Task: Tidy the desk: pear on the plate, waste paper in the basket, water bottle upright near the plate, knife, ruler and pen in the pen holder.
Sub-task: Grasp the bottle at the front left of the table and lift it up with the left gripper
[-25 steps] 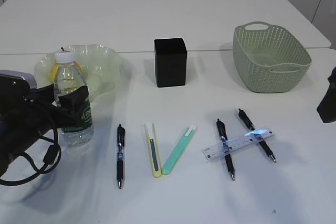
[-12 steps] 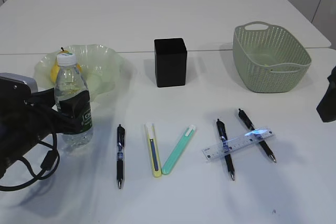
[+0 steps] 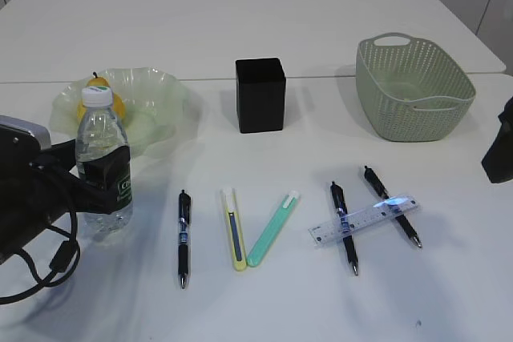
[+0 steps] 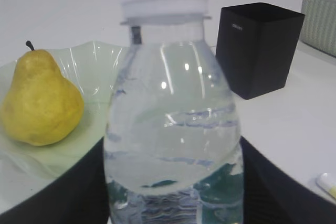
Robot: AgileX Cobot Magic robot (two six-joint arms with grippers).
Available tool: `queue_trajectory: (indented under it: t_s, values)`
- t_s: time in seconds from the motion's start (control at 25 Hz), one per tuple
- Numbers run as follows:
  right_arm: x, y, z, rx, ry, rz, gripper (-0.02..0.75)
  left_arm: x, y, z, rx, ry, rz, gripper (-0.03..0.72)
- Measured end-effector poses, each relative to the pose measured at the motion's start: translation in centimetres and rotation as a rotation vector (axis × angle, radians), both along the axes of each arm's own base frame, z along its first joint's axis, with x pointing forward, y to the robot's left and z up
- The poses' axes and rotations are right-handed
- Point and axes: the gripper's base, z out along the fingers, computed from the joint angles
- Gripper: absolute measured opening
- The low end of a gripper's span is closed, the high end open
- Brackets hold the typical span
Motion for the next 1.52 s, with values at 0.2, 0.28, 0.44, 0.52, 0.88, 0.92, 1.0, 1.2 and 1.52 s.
queue_trajectory:
  t_s: [0.2, 0.28, 0.44, 0.52, 0.88, 0.92, 1.0, 1.2, 1.52]
  values:
    - [0.0, 0.0, 0.0, 0.001, -0.004, 0.0, 0.504, -0.4, 0.1, -0.1, 0.007, 0.01, 0.003, 0.44]
    - [0.1, 0.0, 0.0, 0.001, -0.006, 0.0, 0.504, -0.5, 0.2, -0.1, 0.008, 0.012, 0.005, 0.441]
    - [0.1, 0.0, 0.0, 0.001, -0.006, 0.0, 0.504, -0.2, 0.1, 0.0, 0.006, 0.005, 0.001, 0.442]
    - [0.1, 0.0, 0.0, 0.001, -0.006, 0.0, 0.504, 0.2, -0.1, 0.0, 0.006, -0.008, -0.007, 0.442]
    - [0.0, 0.0, 0.0, 0.0, 0.0, 0.0, 0.503, 2.0, -0.8, -0.5, 0.002, -0.029, -0.026, 0.442]
    - [0.0, 0.0, 0.0, 0.0, 0.0, 0.0, 0.503, 2.1, -0.8, -0.5, 0.002, -0.029, -0.029, 0.442]
    - [0.0, 0.0, 0.0, 0.0, 0.0, 0.0, 0.503, 2.1, -0.9, -0.8, 0.007, -0.019, -0.029, 0.441]
    - [0.1, 0.0, -0.1, -0.001, 0.005, 0.0, 0.503, 1.9, -0.8, -1.4, 0.039, 0.034, -0.03, 0.4]
    - [0.5, 0.1, -0.6, -0.004, 0.027, 0.0, 0.504, 1.7, -0.8, -0.6, 0.129, 0.033, -0.06, 0.384]
